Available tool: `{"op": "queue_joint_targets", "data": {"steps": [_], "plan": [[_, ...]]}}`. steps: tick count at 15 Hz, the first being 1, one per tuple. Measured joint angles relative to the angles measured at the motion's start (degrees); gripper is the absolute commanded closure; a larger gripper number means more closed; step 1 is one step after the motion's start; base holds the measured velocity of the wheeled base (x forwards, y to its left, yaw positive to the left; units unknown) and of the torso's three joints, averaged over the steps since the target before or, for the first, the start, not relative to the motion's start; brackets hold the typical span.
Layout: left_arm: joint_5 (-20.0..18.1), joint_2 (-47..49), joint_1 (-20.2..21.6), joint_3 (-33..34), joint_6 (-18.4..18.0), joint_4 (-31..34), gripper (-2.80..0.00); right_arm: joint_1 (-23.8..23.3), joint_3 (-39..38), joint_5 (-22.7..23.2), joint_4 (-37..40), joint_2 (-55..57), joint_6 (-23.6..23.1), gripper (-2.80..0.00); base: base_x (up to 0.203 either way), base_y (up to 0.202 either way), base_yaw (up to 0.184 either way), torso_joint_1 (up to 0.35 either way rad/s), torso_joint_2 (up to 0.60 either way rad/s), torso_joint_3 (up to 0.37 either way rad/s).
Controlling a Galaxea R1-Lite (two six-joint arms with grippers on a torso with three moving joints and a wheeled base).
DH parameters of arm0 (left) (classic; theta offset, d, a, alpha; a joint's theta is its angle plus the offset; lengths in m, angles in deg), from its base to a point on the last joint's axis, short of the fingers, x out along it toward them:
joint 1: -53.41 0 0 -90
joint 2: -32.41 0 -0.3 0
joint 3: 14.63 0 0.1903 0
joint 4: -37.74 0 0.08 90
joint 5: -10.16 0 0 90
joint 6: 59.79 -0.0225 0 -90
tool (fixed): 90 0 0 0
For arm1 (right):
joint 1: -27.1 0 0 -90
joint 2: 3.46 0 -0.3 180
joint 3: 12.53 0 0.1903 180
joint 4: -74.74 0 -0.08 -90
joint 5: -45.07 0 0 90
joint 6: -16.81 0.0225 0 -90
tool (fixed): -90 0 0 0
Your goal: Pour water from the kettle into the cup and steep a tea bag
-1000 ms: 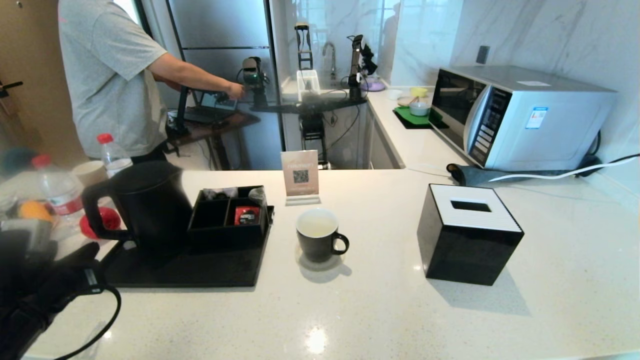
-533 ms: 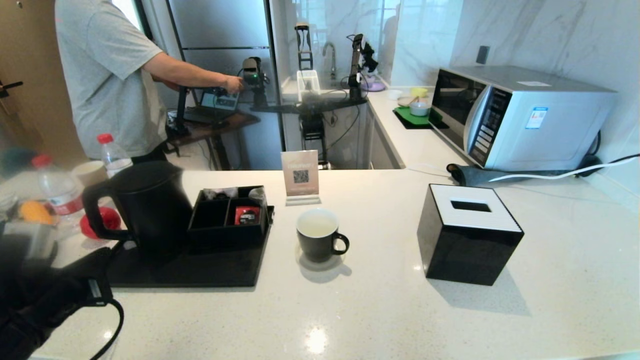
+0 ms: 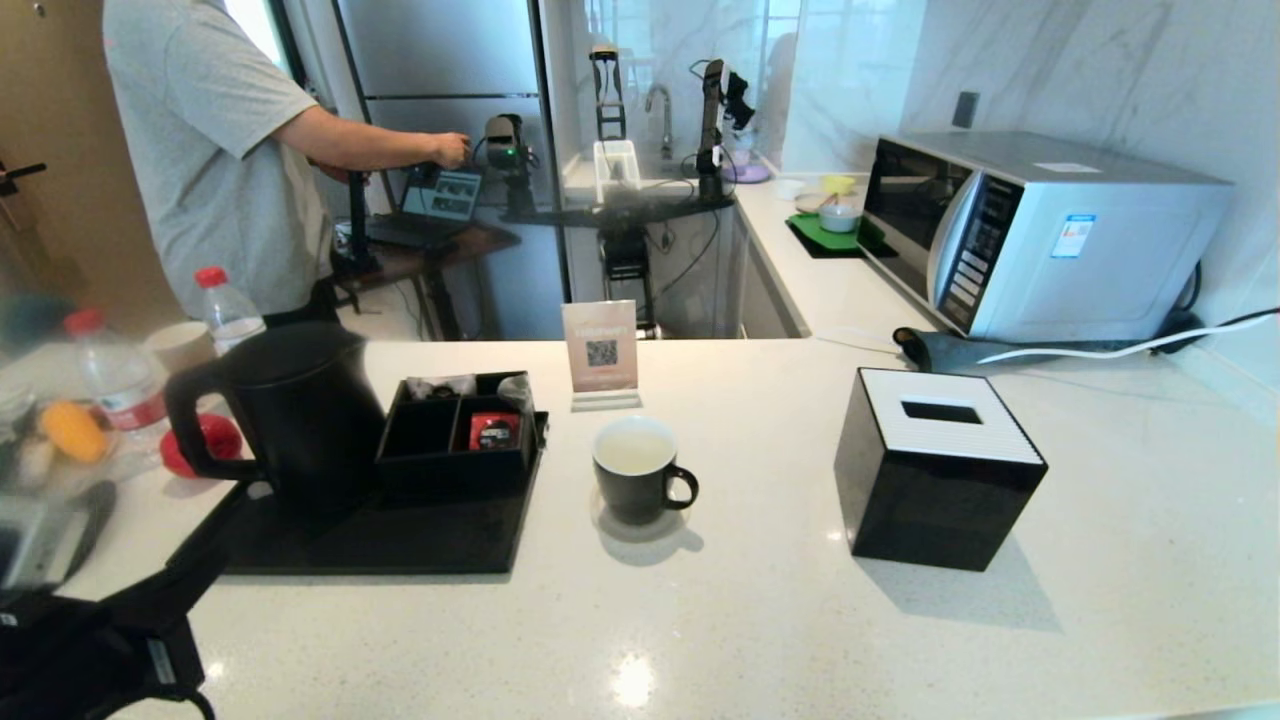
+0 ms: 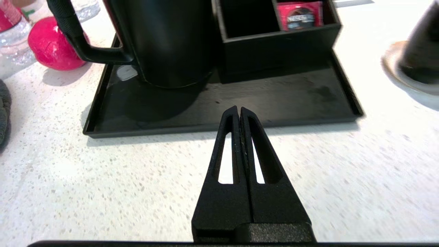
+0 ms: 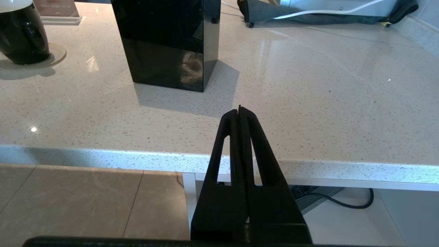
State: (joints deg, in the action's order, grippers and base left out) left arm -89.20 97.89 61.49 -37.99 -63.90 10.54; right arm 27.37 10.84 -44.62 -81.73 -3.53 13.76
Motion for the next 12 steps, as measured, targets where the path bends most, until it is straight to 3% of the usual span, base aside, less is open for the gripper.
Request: {"op": "queue_joint_targets", "data": {"steps": [8,12], "plan": [[0.13,-24.23,-3.0,0.0,-0.77,26.81,0.0,0.0,0.0,0.05,0.02,0.0,0.02,0.0,0.0,0.0,0.0,0.0,0.0,0.0],[0.71,-37.61,-7.46,0.0,0.51,39.62,0.0,-0.02,0.0,0.02,0.02,0.0,0.0,0.0,0.0,0.0,0.0,0.0,0.0,0.0]]}}
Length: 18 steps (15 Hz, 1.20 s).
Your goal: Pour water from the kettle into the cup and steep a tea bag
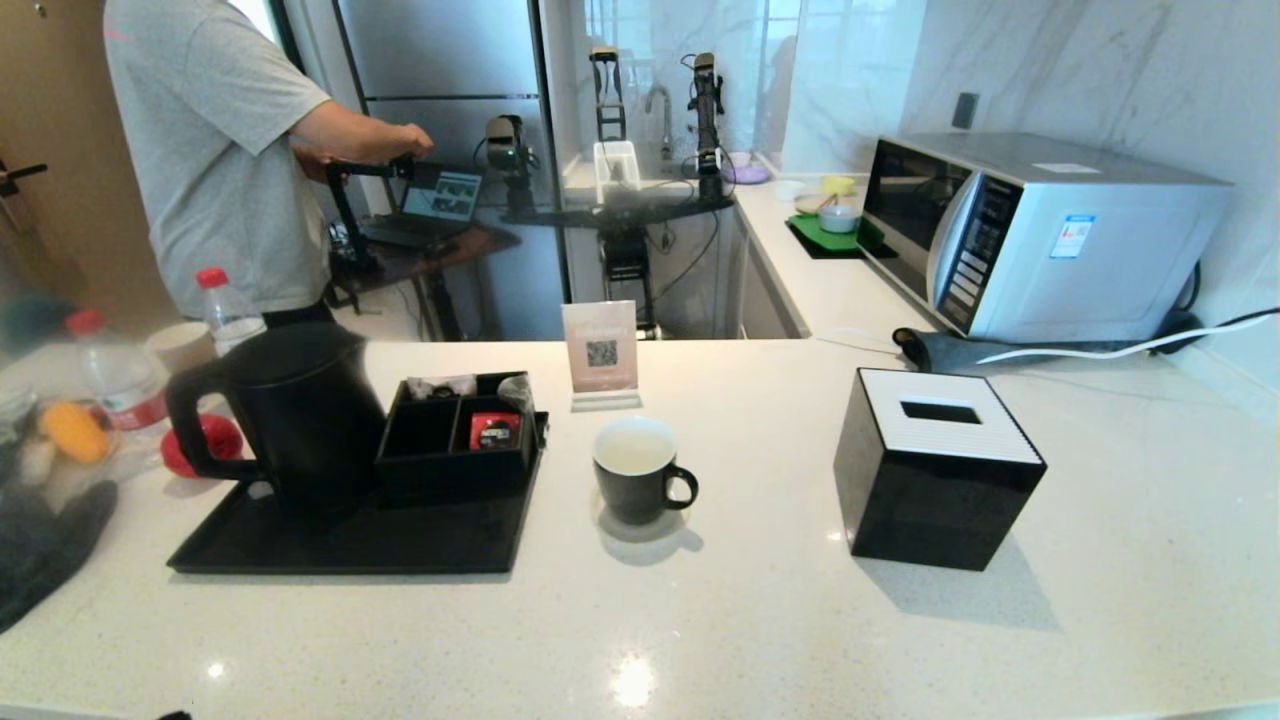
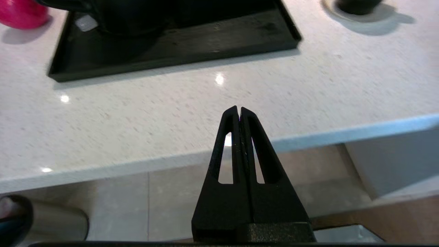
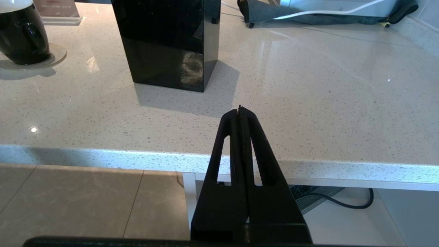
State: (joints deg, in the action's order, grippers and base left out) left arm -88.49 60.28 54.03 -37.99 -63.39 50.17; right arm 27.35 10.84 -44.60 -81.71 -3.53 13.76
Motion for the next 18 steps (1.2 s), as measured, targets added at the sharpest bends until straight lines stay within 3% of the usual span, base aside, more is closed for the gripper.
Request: {"op": "queue_joint_targets", "data": {"steps": [5,15,18], "plan": [[5.02,-11.69,-2.76,0.0,3.6,7.77,0.0,0.02,0.02,0.0,0.0,0.0,0.0,0.0,0.0,0.0,0.0,0.0,0.0,0.0],[6.54,-25.47,-0.77,0.0,7.56,7.86,0.0,0.03,0.0,0.02,0.0,0.0,0.0,0.0,0.0,0.0,0.0,0.0,0.0,0.0],[6.89,-27.34,-0.66,0.0,6.98,7.81,0.0,0.03,0.0,0.02,0.0,0.0,0.0,0.0,0.0,0.0,0.0,0.0,0.0,0.0]]}}
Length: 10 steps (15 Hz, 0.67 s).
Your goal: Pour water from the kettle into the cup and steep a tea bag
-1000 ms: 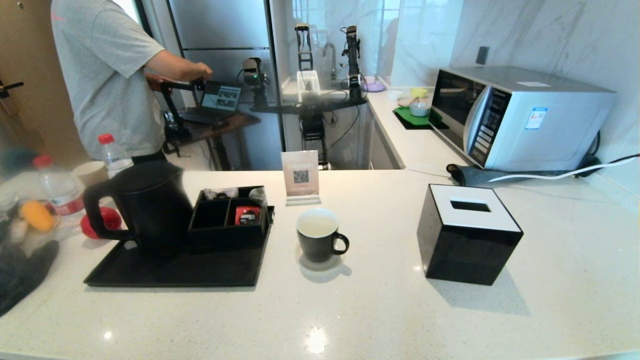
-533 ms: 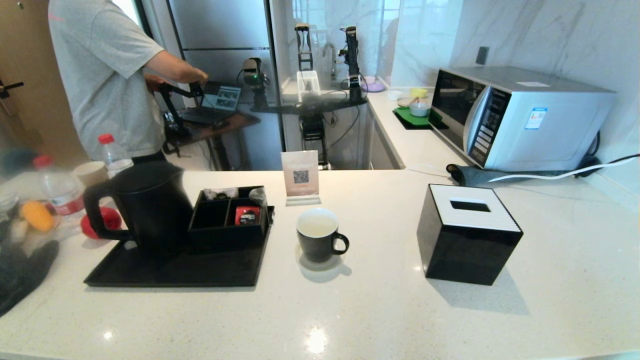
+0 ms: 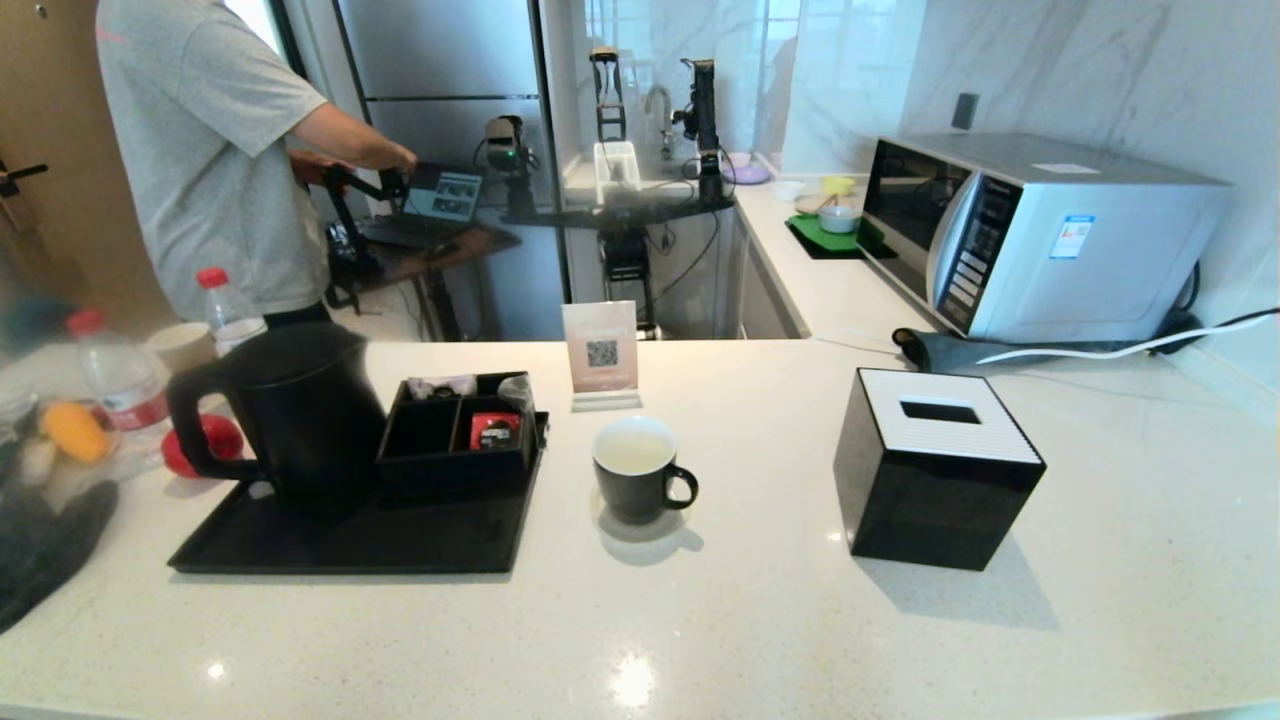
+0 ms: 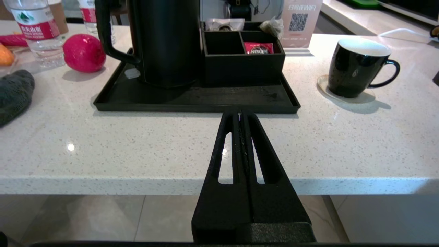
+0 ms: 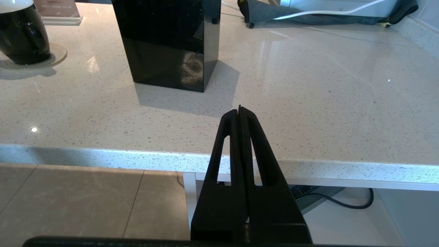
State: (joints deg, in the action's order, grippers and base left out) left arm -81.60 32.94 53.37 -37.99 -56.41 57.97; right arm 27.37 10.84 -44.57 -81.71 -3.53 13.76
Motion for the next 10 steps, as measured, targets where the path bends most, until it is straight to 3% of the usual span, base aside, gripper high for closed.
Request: {"op": "queue_joint_targets", "data": {"steps": [4,10], "plan": [[0.35,-0.46,0.0,0.0,-6.86,3.42,0.0,0.0,0.0,-0.02,-0.02,0.0,0.0,0.0,0.0,0.0,0.0,0.0,0.0,0.0],[0.33,-0.5,-0.05,-0.07,-7.41,3.77,0.0,0.0,0.0,-0.02,0.0,0.0,0.0,0.0,0.0,0.0,0.0,0.0,0.0,0.0]]}}
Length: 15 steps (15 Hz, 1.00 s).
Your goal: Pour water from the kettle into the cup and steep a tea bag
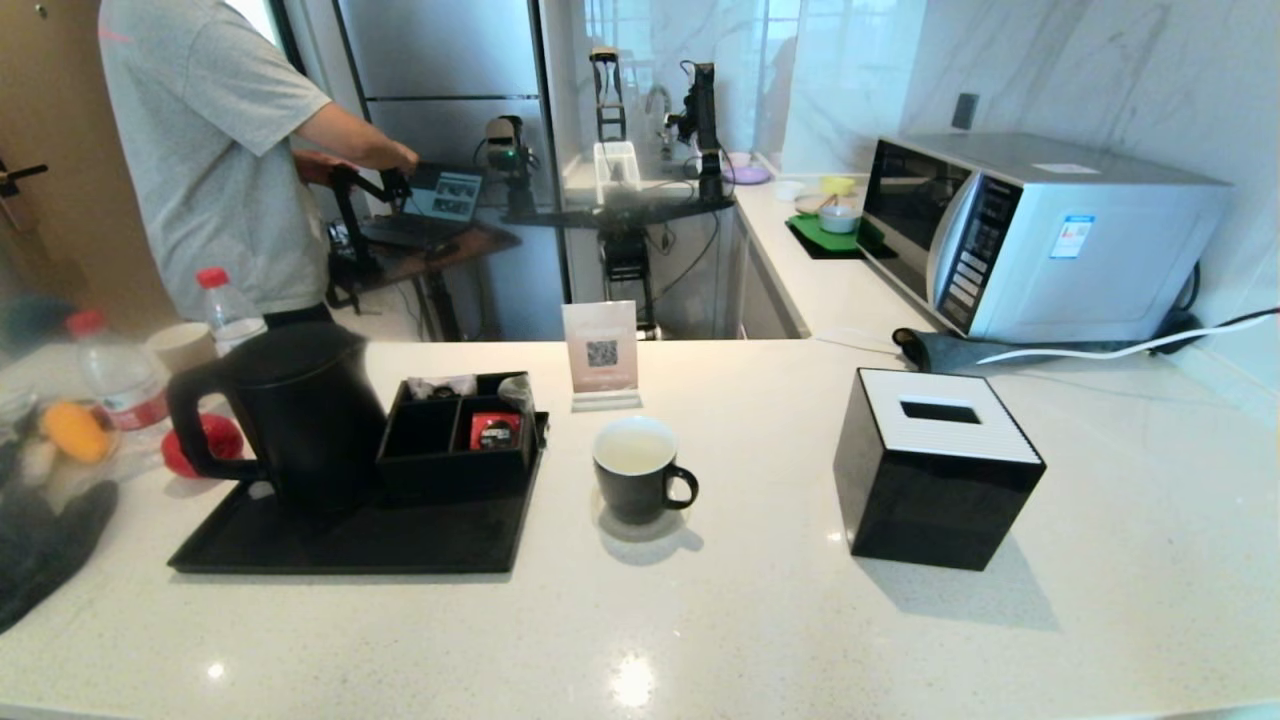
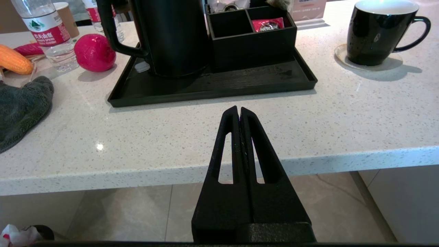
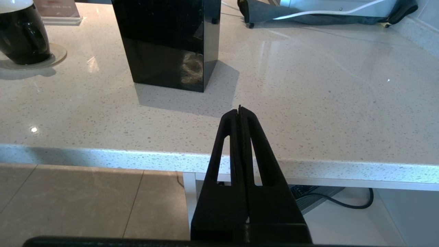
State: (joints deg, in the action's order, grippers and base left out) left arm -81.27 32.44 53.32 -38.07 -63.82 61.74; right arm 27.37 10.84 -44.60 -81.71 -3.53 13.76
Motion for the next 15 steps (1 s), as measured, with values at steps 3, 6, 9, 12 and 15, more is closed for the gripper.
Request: {"op": "queue_joint_targets", "data": {"steps": [3,6,9,12,15], "plan": [[0.09,0.0,0.05,0.05,0.0,-0.01,0.0,0.0,0.0,0.0,-0.01,0.0,0.0,0.0,0.0,0.0,0.0,0.0,0.0,0.0],[0.22,0.0,0.02,0.07,0.0,-0.01,0.0,0.0,0.0,0.0,0.0,0.0,0.0,0.0,0.0,0.0,0.0,0.0,0.0,0.0],[0.38,0.0,0.05,0.07,-0.02,-0.2,0.0,0.0,0.0,0.0,-0.02,0.0,0.0,0.0,0.0,0.0,0.0,0.0,0.0,0.0],[0.31,0.0,0.1,0.07,-0.27,-0.2,0.0,0.0,0.0,0.0,0.0,0.0,0.0,0.0,0.0,0.0,0.0,0.0,0.0,0.0],[0.31,0.0,0.1,0.07,-0.22,-0.2,0.0,0.0,0.0,0.0,0.0,0.0,0.0,0.0,0.0,0.0,0.0,0.0,0.0,0.0]]}}
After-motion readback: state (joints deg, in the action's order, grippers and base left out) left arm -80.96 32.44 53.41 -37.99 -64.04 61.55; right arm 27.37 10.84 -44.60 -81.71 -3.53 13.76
